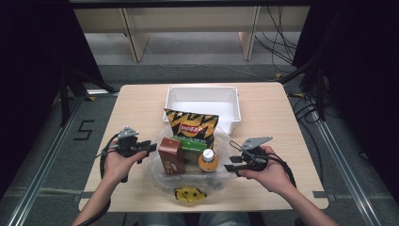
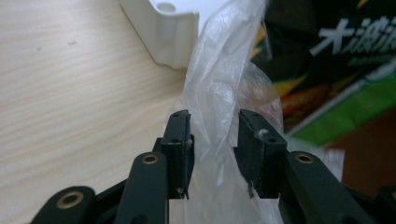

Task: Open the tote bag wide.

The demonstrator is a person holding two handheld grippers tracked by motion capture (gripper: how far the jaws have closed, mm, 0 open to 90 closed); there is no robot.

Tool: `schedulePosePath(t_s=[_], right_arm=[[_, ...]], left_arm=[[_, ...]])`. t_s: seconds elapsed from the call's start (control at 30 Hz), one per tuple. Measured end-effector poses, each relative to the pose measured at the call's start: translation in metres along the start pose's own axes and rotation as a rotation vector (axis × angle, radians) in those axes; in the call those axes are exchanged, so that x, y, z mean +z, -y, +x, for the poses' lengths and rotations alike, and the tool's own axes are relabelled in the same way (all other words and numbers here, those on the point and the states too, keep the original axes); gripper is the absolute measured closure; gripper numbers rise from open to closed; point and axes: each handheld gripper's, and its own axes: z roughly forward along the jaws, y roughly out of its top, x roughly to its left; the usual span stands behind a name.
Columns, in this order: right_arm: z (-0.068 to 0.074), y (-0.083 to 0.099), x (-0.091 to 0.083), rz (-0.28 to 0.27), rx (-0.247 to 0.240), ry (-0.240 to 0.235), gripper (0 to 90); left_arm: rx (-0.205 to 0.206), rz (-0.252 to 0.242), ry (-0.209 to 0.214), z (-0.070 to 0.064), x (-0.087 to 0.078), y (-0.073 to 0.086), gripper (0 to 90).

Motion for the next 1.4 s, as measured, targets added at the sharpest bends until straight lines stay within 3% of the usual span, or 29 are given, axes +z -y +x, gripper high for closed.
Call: schedulePosePath(t_s=[0.03, 0.07, 0.1, 0.47, 0.57, 0.63, 0.67, 0.7, 0.73, 0.77, 0.83, 0.87, 0.9, 0.93, 0.97, 1.13, 1.17, 1.23, 1.3, 1.4], right_arm=[[-0.002, 0.003, 0.005, -0.007, 0.002, 0.004, 58.7], [-0.006, 0.007, 0.010, 0.044, 0.019, 0.007, 58.7], [-0.007, 0.008, 0.012, 0.044, 0.021, 0.011, 58.7], [-0.015, 0.016, 0.021, 0.070, 0.042, 0.023, 58.1], [-0.014, 0.014, 0.017, 0.026, 0.038, 0.025, 57.4], [-0.013, 0.006, 0.004, -0.015, 0.036, 0.021, 55.6], [-0.013, 0.002, -0.003, -0.047, 0.013, 0.023, 54.1], [-0.013, -0.007, -0.015, -0.110, -0.011, 0.036, 51.5], [-0.013, -0.007, -0.015, -0.110, -0.011, 0.036, 51.5], [-0.011, -0.017, -0.025, -0.176, 0.011, 0.050, 49.4], [-0.012, -0.021, -0.028, -0.196, 0.004, 0.052, 48.7], [-0.015, -0.026, -0.034, -0.231, -0.005, 0.060, 47.8], [-0.018, -0.037, -0.040, -0.297, 0.014, 0.082, 45.6], [-0.018, -0.037, -0.040, -0.297, 0.014, 0.082, 45.6], [-0.021, -0.046, -0.044, -0.332, 0.022, 0.088, 43.8], [-0.025, -0.061, -0.045, -0.372, 0.020, 0.089, 42.0], [-0.024, -0.067, -0.041, -0.400, 0.006, 0.100, 41.5], [-0.024, -0.073, -0.039, -0.378, -0.004, 0.074, 41.4], [-0.024, -0.075, -0.038, -0.377, -0.021, 0.075, 41.1], [-0.023, -0.082, -0.034, -0.396, -0.008, 0.073, 39.9]], left_arm=[[-0.001, 0.015, -0.002, -0.001, 0.001, 0.004, 64.3], [0.012, 0.049, -0.007, -0.001, 0.001, 0.009, 64.5], [0.021, 0.060, -0.012, 0.000, 0.002, 0.013, 64.5], [0.012, 0.098, -0.023, 0.004, 0.014, 0.030, 64.3], [0.012, 0.086, -0.027, 0.002, 0.012, 0.030, 63.6], [0.013, 0.068, -0.036, 0.002, 0.010, 0.028, 62.4], [0.020, 0.060, -0.047, 0.002, 0.008, 0.027, 62.0], [0.002, 0.016, -0.057, -0.001, 0.007, 0.025, 60.6], [0.002, 0.016, -0.057, -0.001, 0.007, 0.025, 59.6], [-0.004, -0.012, -0.070, -0.002, 0.004, 0.023, 58.4], [-0.007, -0.031, -0.076, -0.004, 0.003, 0.022, 57.7], [-0.027, -0.057, -0.078, -0.006, 0.002, 0.021, 56.7], [-0.008, -0.047, -0.083, -0.005, -0.001, 0.020, 55.9], [0.002, -0.050, -0.080, -0.005, -0.002, 0.019, 55.9], [-0.021, -0.087, -0.074, -0.007, -0.002, 0.018, 55.2], [-0.026, -0.103, -0.085, -0.007, -0.007, 0.015, 53.2], [-0.022, -0.113, -0.094, -0.008, -0.010, 0.013, 51.5], [-0.024, -0.130, -0.090, -0.009, -0.015, 0.011, 50.0], [-0.036, -0.140, -0.087, -0.009, -0.018, 0.010, 49.2], [-0.039, -0.151, -0.100, -0.011, -0.026, 0.011, 45.3]])
